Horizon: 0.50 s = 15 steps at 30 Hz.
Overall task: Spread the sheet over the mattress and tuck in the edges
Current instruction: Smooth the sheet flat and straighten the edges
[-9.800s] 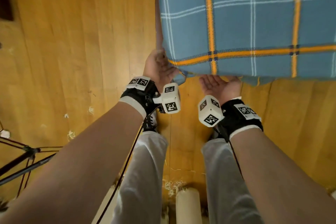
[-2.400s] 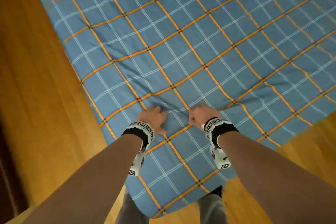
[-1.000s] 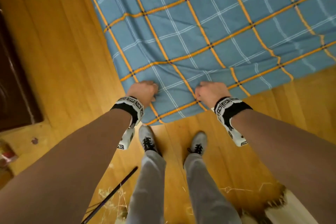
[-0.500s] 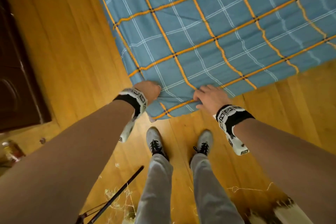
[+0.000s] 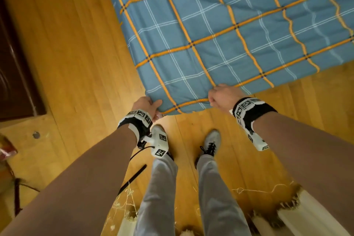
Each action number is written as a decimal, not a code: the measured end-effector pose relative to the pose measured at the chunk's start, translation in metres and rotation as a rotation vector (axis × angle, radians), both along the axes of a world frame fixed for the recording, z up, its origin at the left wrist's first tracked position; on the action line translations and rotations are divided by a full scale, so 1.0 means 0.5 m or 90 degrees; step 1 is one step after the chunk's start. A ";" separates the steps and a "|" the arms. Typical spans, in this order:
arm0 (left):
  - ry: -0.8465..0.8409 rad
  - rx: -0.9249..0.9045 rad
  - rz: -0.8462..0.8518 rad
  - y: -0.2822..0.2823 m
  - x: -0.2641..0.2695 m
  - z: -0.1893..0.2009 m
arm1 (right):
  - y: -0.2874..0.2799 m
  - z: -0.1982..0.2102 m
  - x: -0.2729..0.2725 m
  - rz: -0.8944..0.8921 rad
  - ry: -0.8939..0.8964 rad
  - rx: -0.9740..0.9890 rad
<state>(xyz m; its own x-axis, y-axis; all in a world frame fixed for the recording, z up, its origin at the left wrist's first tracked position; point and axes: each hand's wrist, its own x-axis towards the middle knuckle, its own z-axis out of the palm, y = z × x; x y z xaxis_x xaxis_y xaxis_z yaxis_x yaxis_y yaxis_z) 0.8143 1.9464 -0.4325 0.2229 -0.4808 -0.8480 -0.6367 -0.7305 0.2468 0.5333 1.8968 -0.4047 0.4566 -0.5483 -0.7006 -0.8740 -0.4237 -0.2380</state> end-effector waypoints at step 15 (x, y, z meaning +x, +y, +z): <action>-0.028 -0.079 -0.094 0.049 0.045 -0.010 | -0.009 0.011 0.057 -0.015 -0.040 -0.046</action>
<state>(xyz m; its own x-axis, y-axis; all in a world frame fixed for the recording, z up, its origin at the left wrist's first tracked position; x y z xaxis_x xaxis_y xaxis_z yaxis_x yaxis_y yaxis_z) 0.8370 1.9711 -0.4377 0.1776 -0.6109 -0.7716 -0.7471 -0.5940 0.2983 0.5617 1.8922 -0.3990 0.4847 -0.6073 -0.6295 -0.8683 -0.4206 -0.2630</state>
